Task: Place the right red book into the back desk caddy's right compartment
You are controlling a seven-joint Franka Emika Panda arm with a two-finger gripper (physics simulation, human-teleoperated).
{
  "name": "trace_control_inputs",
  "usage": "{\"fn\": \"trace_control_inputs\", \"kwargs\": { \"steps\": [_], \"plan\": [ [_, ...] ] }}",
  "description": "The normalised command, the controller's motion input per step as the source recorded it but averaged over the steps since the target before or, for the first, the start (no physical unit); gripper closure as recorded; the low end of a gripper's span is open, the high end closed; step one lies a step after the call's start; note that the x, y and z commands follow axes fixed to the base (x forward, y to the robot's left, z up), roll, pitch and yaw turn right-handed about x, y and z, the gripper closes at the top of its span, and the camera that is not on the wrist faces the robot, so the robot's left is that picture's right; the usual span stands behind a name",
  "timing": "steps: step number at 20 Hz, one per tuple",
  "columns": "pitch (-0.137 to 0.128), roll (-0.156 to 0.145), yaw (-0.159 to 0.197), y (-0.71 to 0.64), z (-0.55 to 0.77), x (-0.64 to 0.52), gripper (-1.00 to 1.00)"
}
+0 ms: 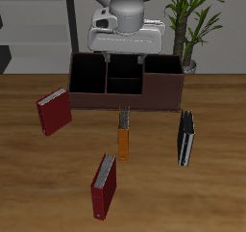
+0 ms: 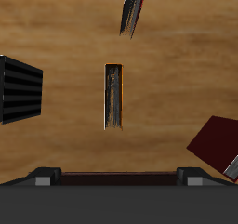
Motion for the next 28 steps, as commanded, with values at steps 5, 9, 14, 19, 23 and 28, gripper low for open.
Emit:
{"fn": "trace_control_inputs", "kwargs": {
  "steps": [5,9,14,19,23,28],
  "plan": [
    [-0.017,0.009,-0.012,-0.19,-0.07,-0.07,-1.0],
    [0.004,0.005,-0.008,-0.28,-0.13,-0.08,-1.0],
    [-0.015,-0.002,-0.004,-0.49,-0.16,-0.15,-1.0],
    [-0.045,-0.007,-0.002,-0.49,-0.1,-0.19,-1.0],
    [-0.051,0.025,0.032,-0.38,-0.19,-0.2,-1.0],
    [-0.021,0.004,-0.024,-0.31,-0.15,-0.15,-1.0]
  ]
}}
